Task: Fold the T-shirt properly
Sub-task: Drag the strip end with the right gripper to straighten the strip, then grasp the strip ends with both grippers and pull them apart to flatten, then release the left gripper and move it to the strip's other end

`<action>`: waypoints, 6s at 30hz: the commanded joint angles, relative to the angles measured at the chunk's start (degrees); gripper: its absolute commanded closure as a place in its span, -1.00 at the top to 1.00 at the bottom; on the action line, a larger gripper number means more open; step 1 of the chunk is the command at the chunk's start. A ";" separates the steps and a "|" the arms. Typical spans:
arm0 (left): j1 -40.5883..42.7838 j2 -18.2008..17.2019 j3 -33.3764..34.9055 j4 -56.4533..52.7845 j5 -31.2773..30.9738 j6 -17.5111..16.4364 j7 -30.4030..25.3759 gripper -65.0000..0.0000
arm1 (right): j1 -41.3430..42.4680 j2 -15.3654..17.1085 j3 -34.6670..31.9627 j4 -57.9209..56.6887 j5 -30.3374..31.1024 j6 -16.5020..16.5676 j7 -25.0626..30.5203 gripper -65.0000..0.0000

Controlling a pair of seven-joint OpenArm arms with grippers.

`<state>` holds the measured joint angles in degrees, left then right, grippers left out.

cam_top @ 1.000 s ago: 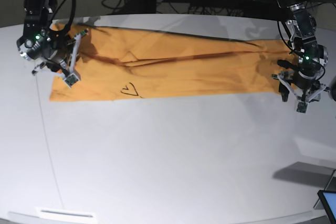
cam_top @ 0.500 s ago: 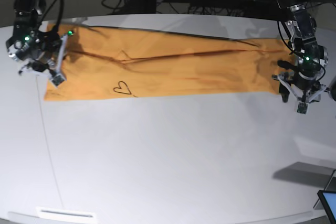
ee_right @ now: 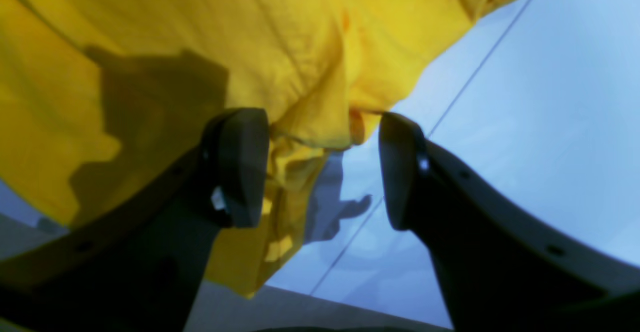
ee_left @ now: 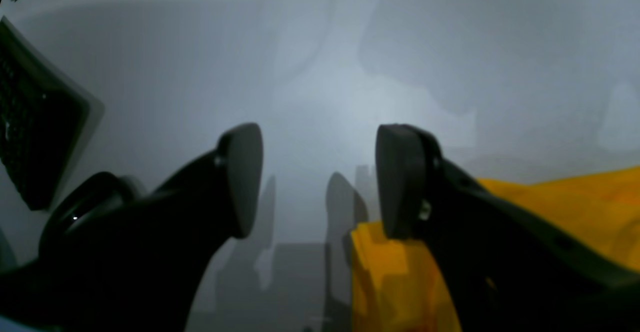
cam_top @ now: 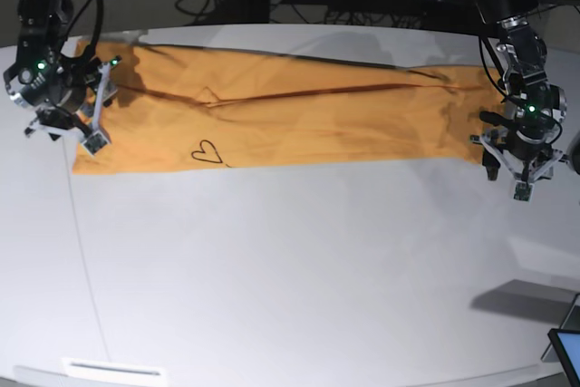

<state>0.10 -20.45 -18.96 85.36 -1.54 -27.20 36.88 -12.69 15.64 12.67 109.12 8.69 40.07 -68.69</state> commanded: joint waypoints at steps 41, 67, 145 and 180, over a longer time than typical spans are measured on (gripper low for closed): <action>16.91 5.19 -0.34 27.47 -9.23 -1.68 -1.50 -1.00 | -2.65 -5.05 0.30 4.86 0.06 -0.07 12.47 -0.99; 26.41 9.15 2.65 13.49 -8.88 1.14 -9.50 -1.00 | -5.11 -8.21 -7.52 -1.65 -0.03 -0.07 12.99 -0.99; -1.37 -4.65 17.33 -15.96 -8.79 3.33 -11.96 -1.00 | 20.56 -1.70 -17.98 -32.42 -0.20 -0.07 16.16 -0.99; 16.03 -3.86 -15.81 10.59 -38.68 2.98 6.76 0.37 | 20.47 -1.97 -17.98 -31.80 -0.20 -0.07 15.72 -0.99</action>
<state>16.36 -23.66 -34.63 95.09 -39.51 -23.86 44.77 8.36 12.64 -5.39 77.89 13.78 41.10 -46.85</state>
